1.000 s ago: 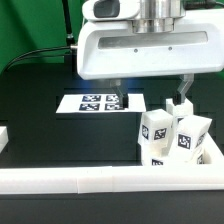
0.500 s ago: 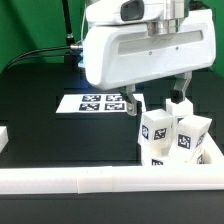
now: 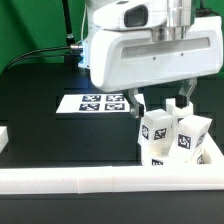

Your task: Assemble stool

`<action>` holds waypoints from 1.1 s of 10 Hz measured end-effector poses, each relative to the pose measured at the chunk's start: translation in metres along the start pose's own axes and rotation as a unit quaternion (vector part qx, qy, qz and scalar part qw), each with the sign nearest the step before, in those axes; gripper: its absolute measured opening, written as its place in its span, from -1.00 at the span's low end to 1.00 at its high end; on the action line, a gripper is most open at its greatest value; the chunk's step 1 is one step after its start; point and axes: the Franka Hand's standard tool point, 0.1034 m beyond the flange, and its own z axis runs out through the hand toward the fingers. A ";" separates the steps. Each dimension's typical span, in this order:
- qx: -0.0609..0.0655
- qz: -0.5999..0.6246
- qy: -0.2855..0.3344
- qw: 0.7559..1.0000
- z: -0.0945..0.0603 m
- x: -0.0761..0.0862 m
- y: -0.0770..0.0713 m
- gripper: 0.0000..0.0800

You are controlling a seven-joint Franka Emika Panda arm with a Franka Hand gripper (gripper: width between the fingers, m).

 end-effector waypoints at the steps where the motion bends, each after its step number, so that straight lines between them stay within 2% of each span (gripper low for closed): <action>1: 0.002 0.015 -0.003 1.000 0.001 -0.001 -0.001 0.62; 2: 0.003 0.017 -0.005 1.000 0.003 -0.003 -0.004 0.62; 10: -0.002 0.027 -0.006 1.000 0.012 -0.015 0.005 0.62; 11: -0.002 0.029 -0.006 1.000 0.012 -0.015 0.005 0.31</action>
Offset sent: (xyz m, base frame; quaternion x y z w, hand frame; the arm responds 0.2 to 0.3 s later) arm -0.0055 -0.0073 -0.0004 0.0086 -0.0024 -0.0124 0.9999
